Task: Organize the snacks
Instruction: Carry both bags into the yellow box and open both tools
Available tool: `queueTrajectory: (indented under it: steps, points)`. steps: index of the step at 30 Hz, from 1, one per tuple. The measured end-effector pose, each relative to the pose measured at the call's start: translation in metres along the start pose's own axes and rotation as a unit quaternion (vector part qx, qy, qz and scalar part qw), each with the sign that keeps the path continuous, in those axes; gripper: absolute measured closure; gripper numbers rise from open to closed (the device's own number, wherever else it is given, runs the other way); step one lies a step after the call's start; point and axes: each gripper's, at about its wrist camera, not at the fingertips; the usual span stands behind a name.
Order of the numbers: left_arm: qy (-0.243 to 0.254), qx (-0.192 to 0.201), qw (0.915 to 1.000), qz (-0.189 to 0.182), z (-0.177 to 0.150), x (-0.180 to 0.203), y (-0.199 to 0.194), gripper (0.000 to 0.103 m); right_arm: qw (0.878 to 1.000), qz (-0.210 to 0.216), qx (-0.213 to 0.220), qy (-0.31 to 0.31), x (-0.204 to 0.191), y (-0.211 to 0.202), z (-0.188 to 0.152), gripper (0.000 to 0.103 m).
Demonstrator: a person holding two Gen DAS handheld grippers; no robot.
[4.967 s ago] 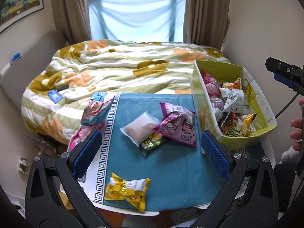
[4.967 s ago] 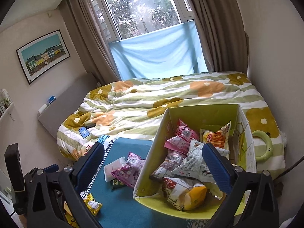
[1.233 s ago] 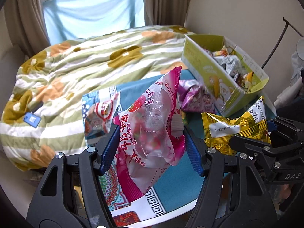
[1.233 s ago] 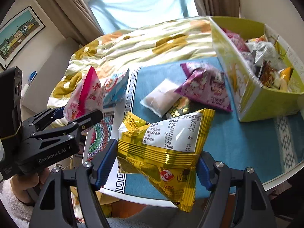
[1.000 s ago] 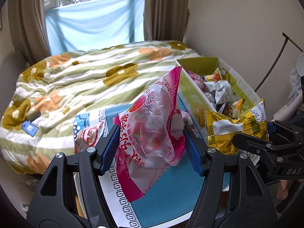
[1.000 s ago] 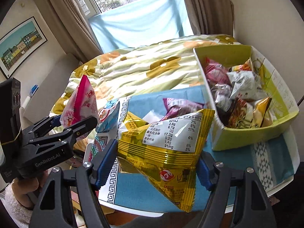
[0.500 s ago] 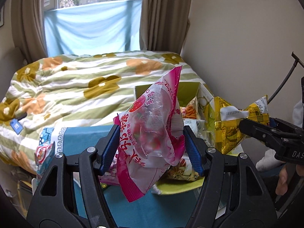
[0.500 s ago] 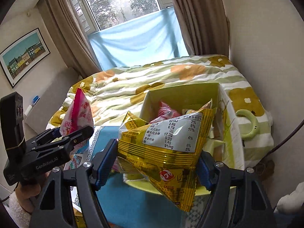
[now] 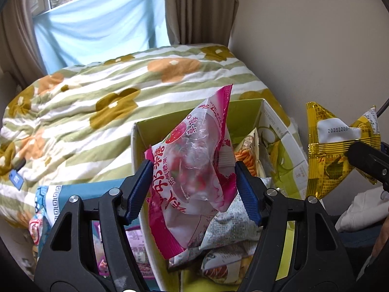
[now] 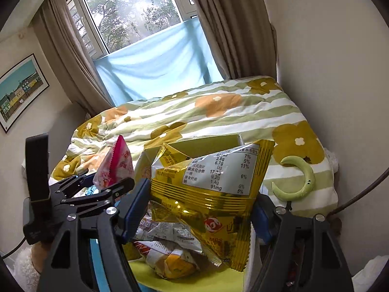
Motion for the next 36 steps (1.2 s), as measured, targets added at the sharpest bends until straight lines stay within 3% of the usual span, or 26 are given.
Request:
queueTrajectory:
  steps: [2, 3, 4, 18, 27, 31, 34, 36]
  points:
    - [-0.003, 0.000, 1.0000, 0.000, 0.003, -0.004, 0.011, 0.022, 1.000, -0.005, -0.006, 0.004, 0.005, 0.010, 0.006, 0.032]
    - [-0.003, -0.003, 1.0000, 0.001, 0.005, -0.005, 0.016, 0.007, 1.000, -0.007, -0.008, 0.006, 0.007, 0.014, 0.009, 0.032]
    - [-0.002, -0.005, 1.0000, 0.003, 0.006, -0.005, 0.018, 0.000, 1.000, -0.010, -0.009, 0.008, 0.008, 0.018, 0.011, 0.032]
    - [-0.030, -0.023, 0.9993, -0.002, -0.039, -0.029, -0.007, 0.000, 0.999, -0.006, -0.035, 0.023, 0.003, 0.060, 0.032, 0.032]
    - [-0.022, -0.032, 0.9989, 0.027, -0.046, -0.042, -0.011, 0.000, 0.997, -0.012, -0.082, -0.005, -0.019, 0.121, 0.045, 0.030]
    - [-0.025, -0.032, 0.9988, 0.027, -0.050, -0.045, -0.012, 0.000, 0.995, 0.009, -0.104, -0.002, -0.024, 0.144, 0.045, 0.029]
    - [-0.029, -0.038, 0.9986, 0.023, -0.054, -0.045, -0.009, 0.000, 0.995, 0.004, -0.099, -0.004, -0.025, 0.152, 0.043, 0.013]
    - [-0.032, -0.039, 0.9985, 0.022, -0.058, -0.046, -0.010, 0.000, 0.997, -0.011, -0.077, -0.020, -0.026, 0.146, 0.042, 0.010]
Point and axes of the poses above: each gripper's, at about its wrist camera, not at the fingertips, and y roughly the way its jaws point, x to its right, z to its top, and after that the axes turned 15 degrees about y, right-handed
